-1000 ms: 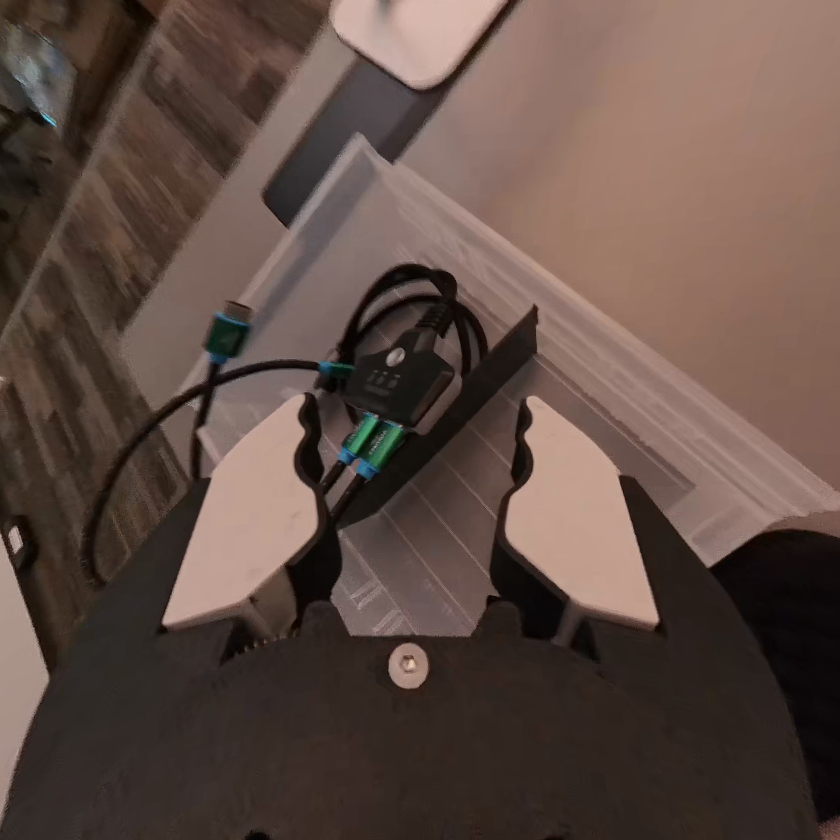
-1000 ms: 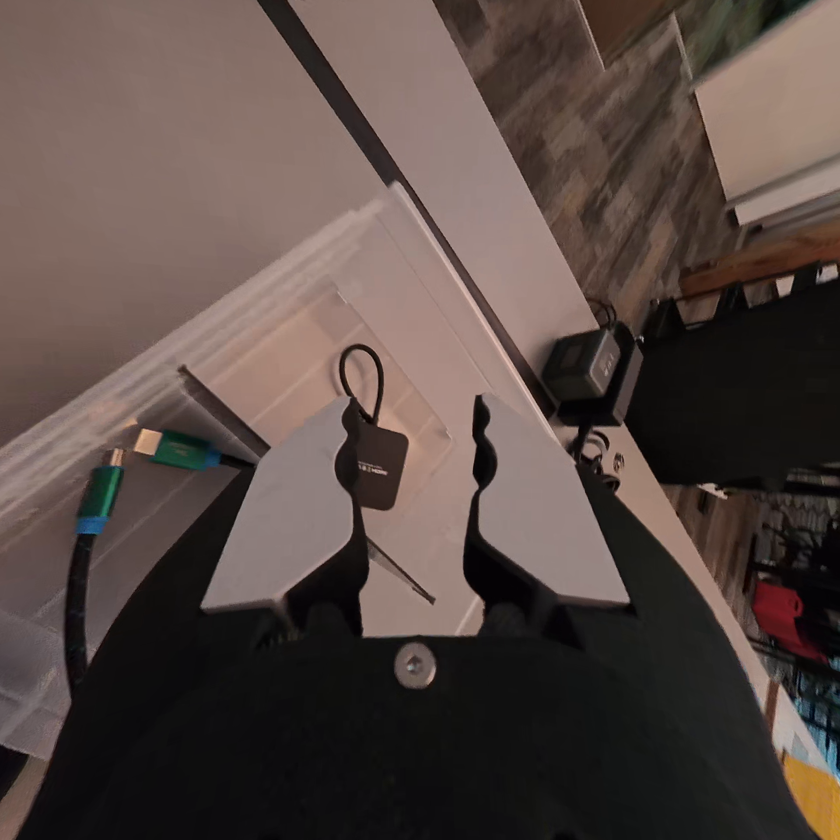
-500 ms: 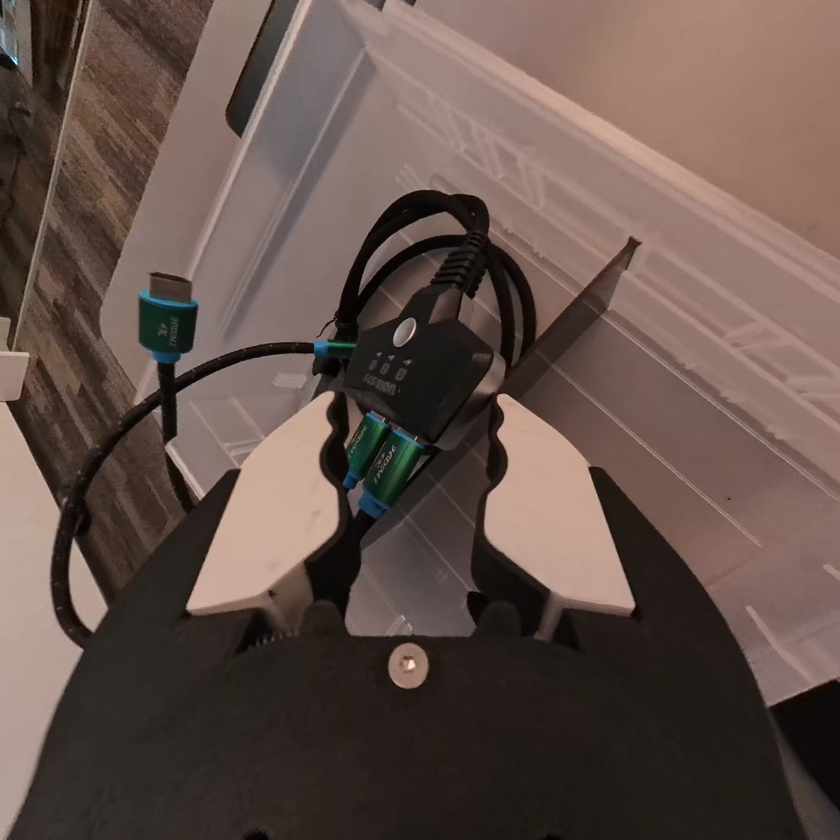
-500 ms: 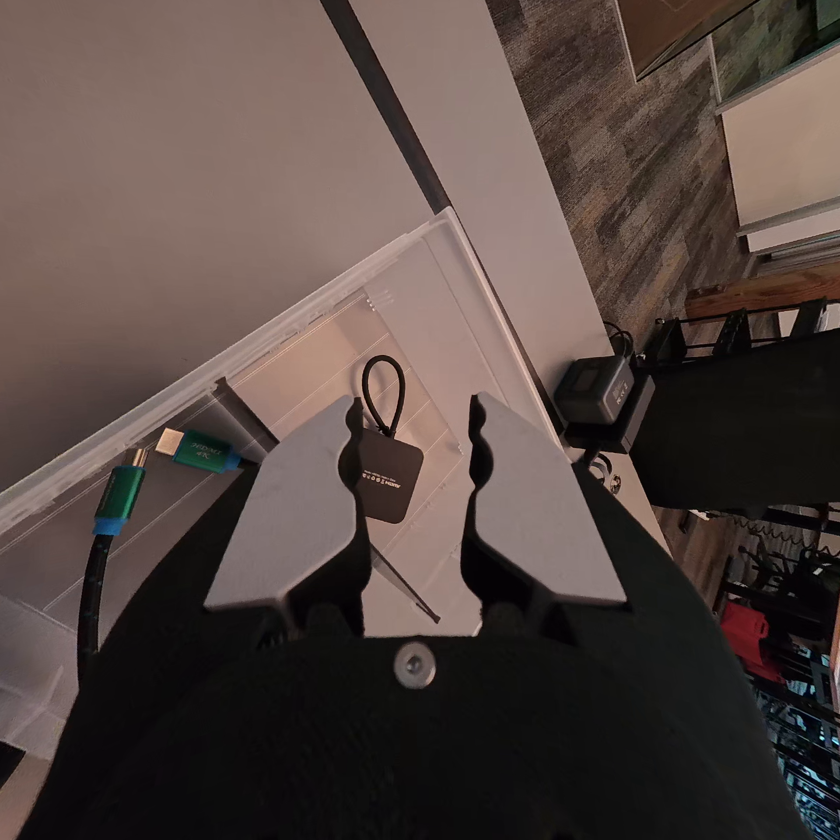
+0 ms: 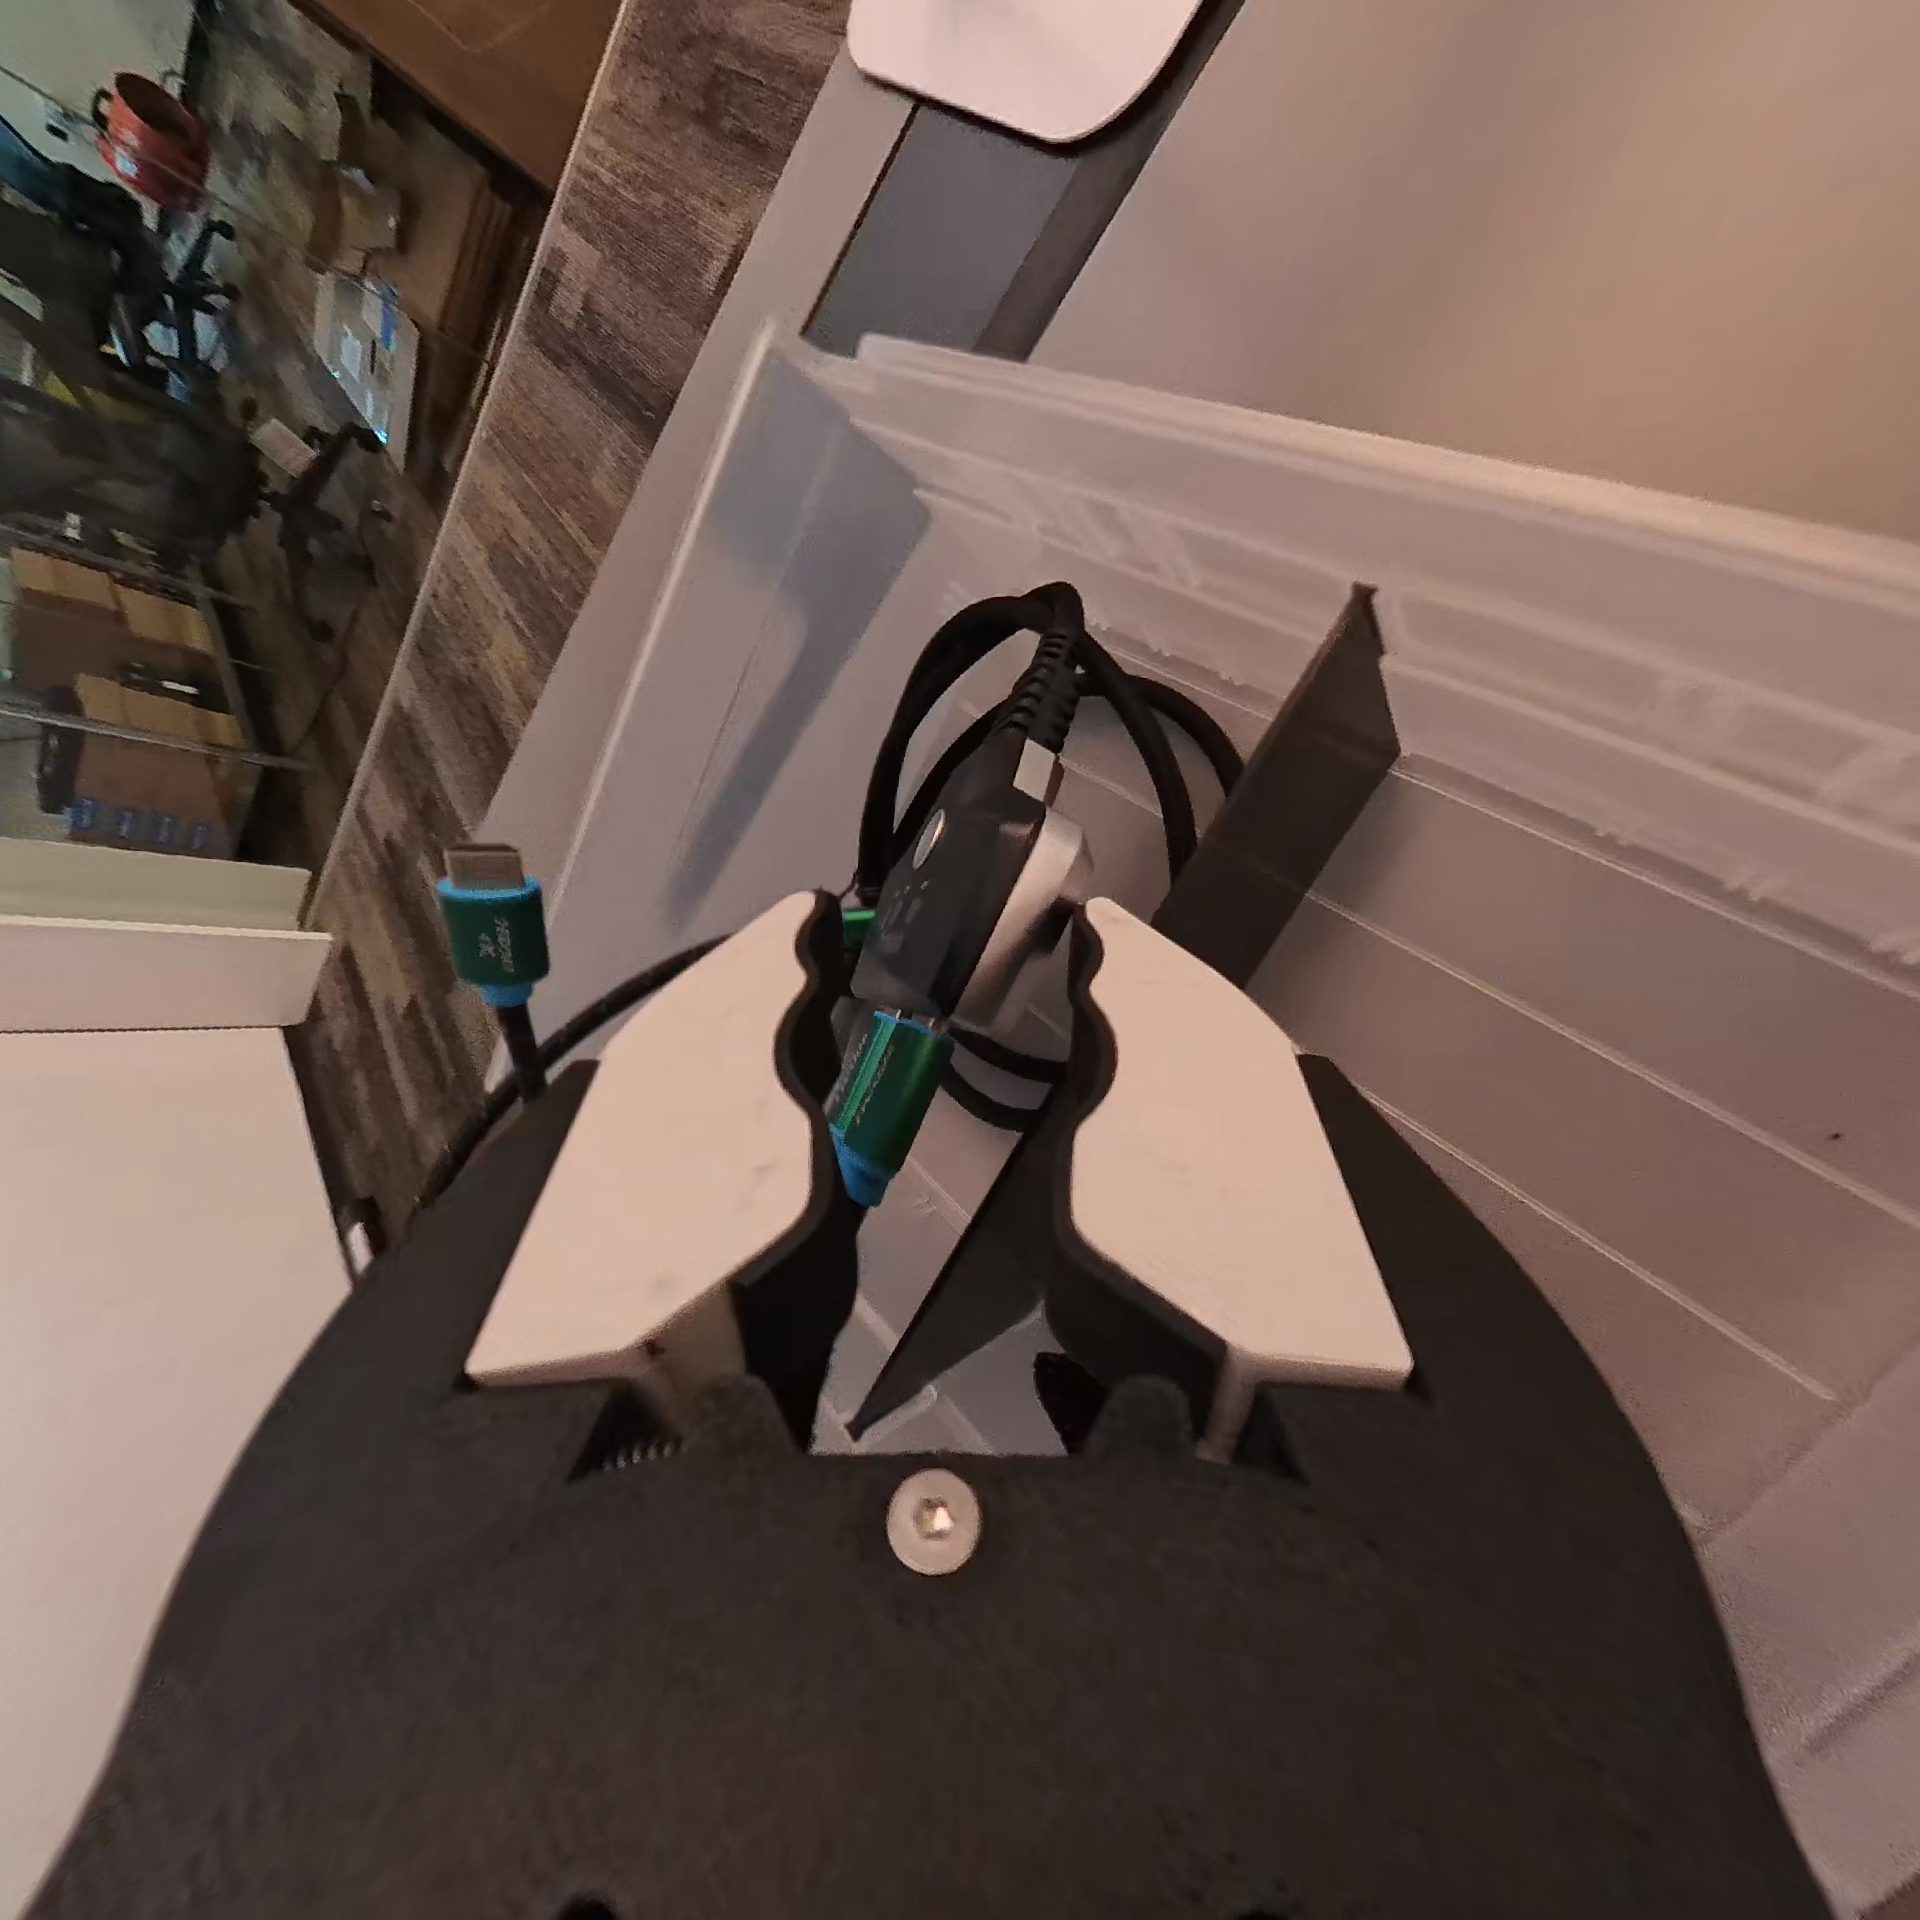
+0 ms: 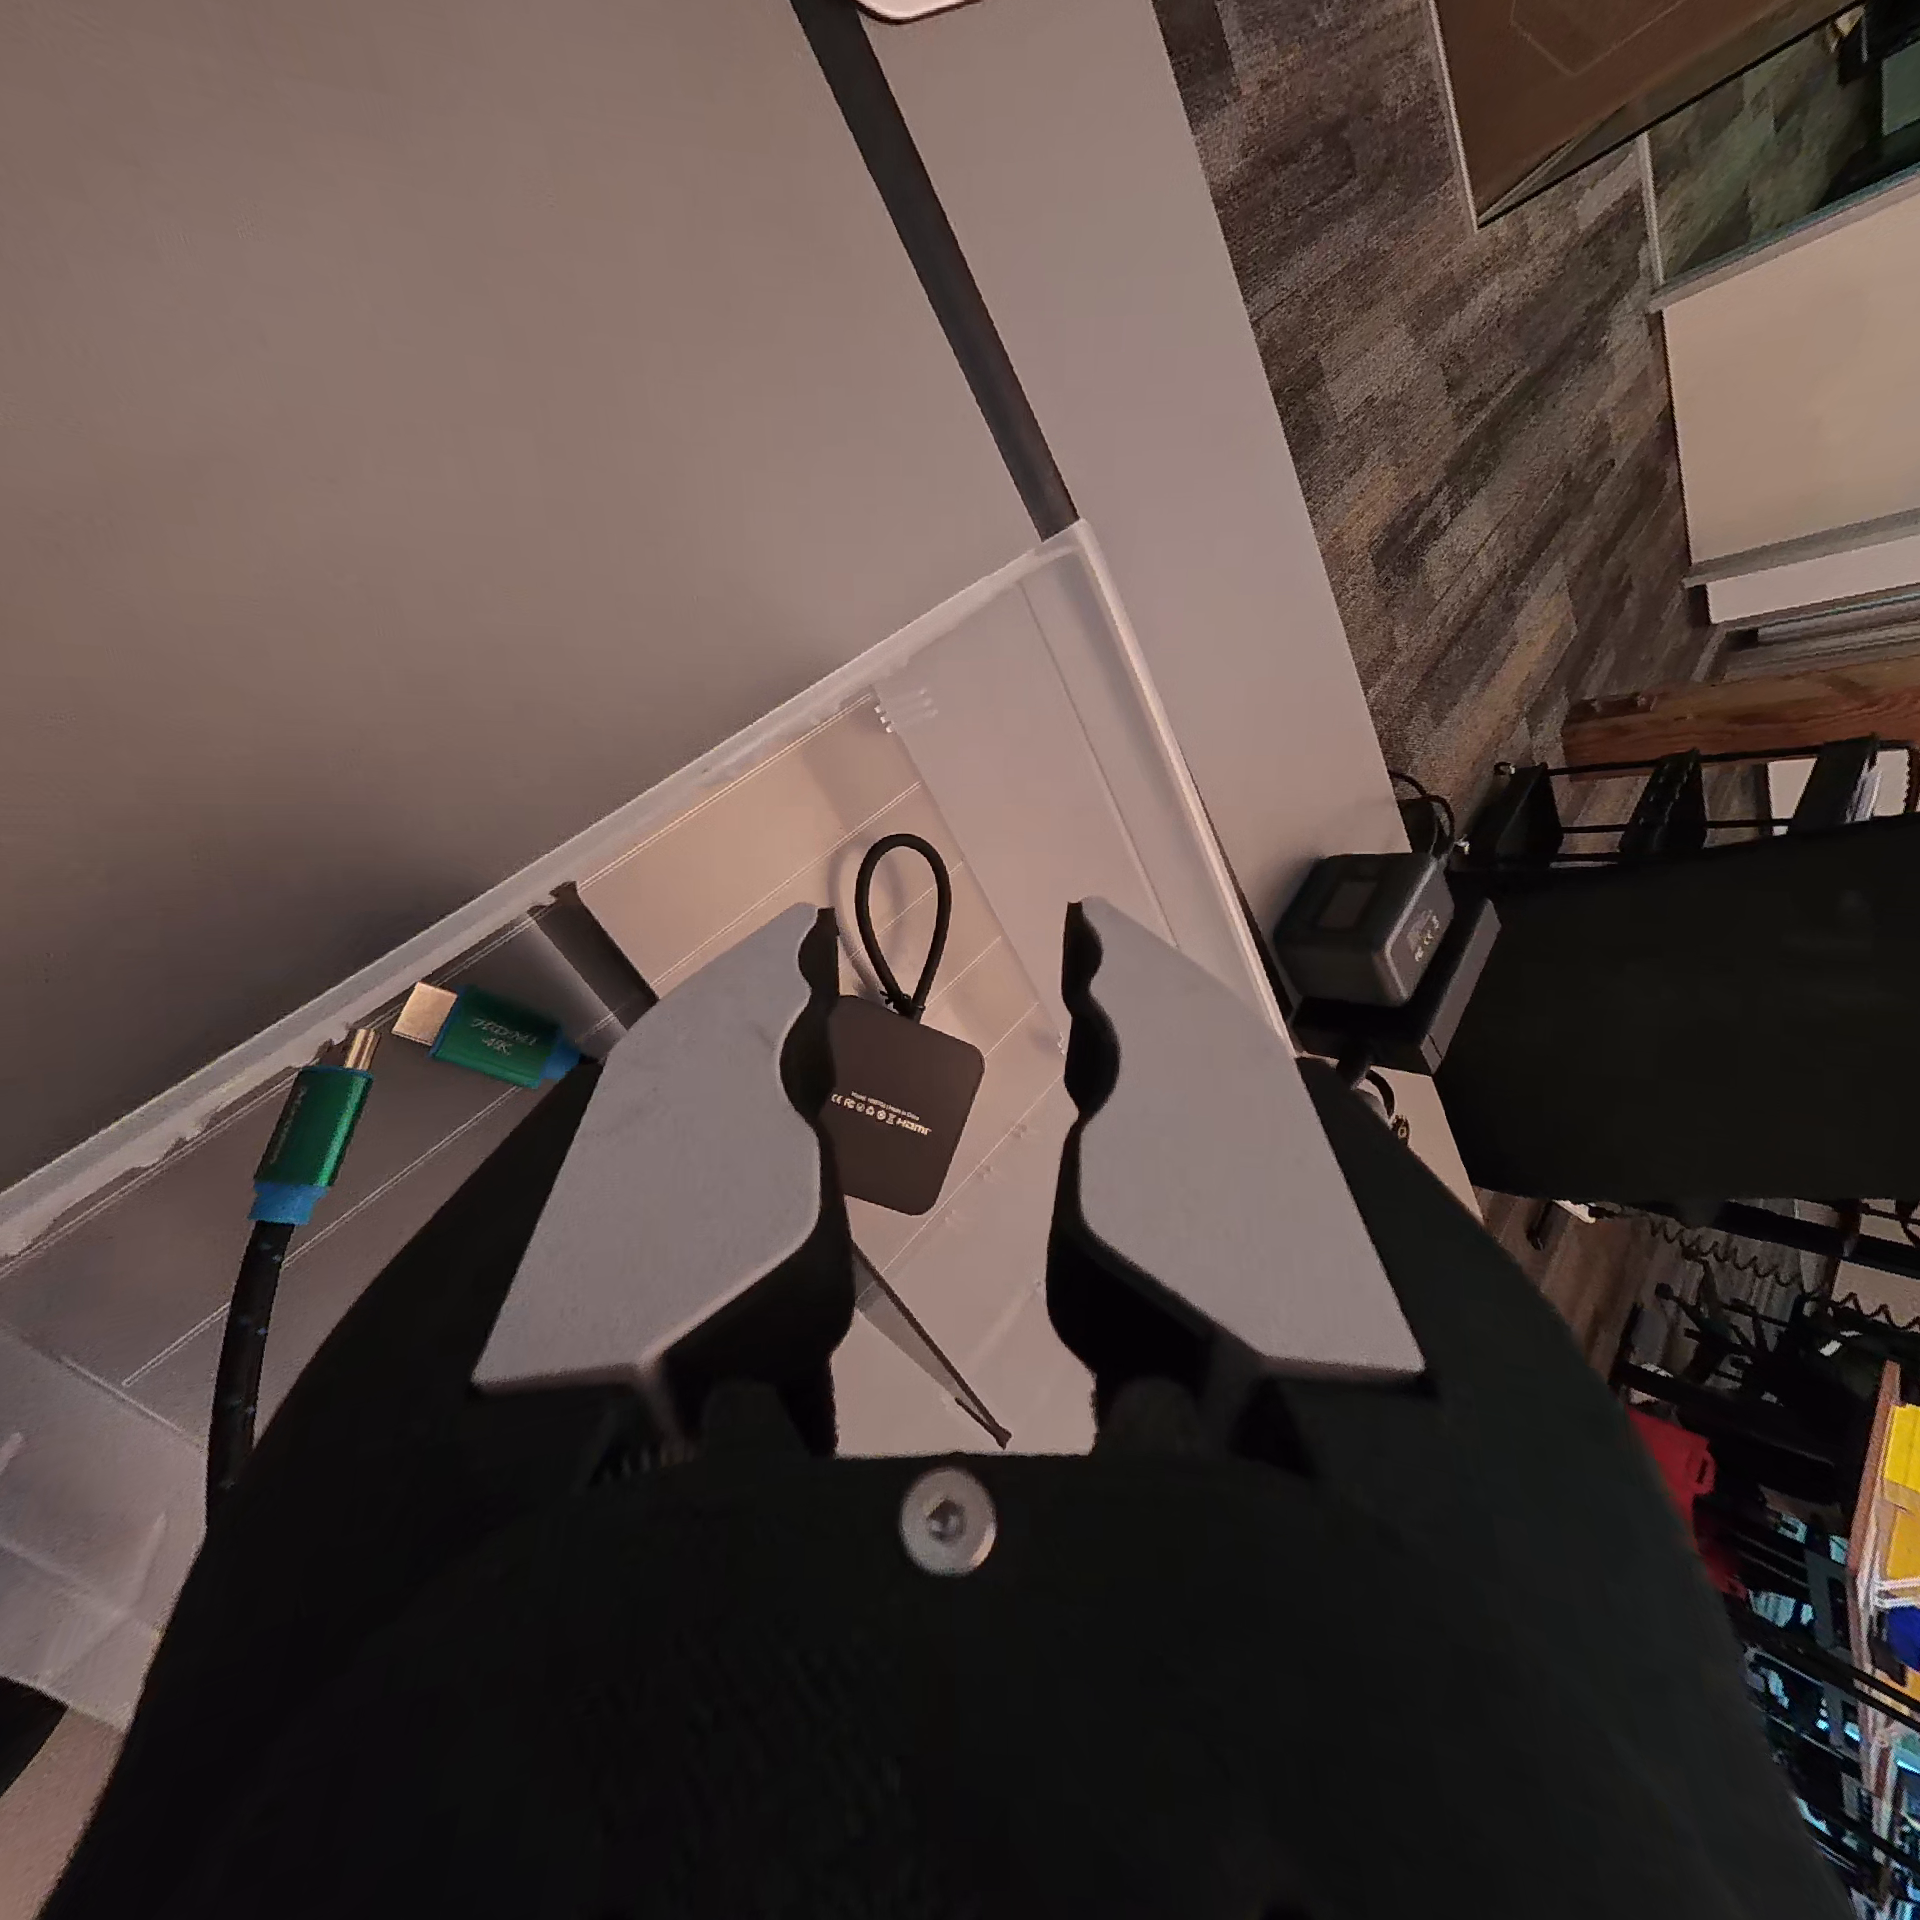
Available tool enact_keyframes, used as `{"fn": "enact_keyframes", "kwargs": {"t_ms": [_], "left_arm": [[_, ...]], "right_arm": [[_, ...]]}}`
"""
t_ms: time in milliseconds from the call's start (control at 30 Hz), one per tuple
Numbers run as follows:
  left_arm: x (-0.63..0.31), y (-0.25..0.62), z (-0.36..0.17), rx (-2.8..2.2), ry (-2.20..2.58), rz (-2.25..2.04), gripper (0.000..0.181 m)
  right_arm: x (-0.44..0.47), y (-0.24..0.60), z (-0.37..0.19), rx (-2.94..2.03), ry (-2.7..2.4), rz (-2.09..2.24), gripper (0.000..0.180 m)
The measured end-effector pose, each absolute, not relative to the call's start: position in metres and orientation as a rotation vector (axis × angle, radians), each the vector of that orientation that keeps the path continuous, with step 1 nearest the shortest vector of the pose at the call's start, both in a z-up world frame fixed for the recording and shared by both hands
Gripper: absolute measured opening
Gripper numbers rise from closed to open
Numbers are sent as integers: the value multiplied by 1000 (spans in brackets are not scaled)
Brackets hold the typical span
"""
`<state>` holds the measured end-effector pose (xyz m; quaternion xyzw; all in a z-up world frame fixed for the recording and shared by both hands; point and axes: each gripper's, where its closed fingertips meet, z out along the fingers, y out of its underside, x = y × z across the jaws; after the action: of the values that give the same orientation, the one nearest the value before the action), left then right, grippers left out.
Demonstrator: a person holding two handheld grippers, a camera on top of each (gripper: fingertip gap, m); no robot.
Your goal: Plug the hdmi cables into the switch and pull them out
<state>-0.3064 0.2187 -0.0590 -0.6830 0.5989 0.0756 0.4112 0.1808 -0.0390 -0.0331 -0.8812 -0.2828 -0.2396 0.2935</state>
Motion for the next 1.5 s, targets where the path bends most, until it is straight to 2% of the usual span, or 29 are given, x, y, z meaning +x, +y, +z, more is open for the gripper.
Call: {"fn": "enact_keyframes", "kwargs": {"t_ms": [33,200,367,667,833,1000,1267,1500], "left_arm": [[-304,220,-61,-1710,1513,206,41],[-298,229,-67,-1690,1516,281,24],[-299,235,-45,-1783,1398,268,22],[-319,213,64,-1682,1013,18,20],[-319,159,146,-1455,873,-204,18],[-309,99,192,-1296,863,-360,18],[-274,11,231,-1063,937,-802,18],[-210,-46,219,-986,1138,-1318,18]], "right_arm": [[180,-39,-33,-2347,-754,-637,42],[181,-41,-31,-2342,-749,-637,41],[178,-40,-31,-2331,-762,-629,40],[172,-34,-30,-2310,-801,-645,40],[163,-27,-34,-2305,-845,-663,40],[144,-17,-29,-2252,-887,-653,37],[41,-13,44,-1814,-969,-311,35],[-18,-46,127,-1359,-803,321,31]]}}
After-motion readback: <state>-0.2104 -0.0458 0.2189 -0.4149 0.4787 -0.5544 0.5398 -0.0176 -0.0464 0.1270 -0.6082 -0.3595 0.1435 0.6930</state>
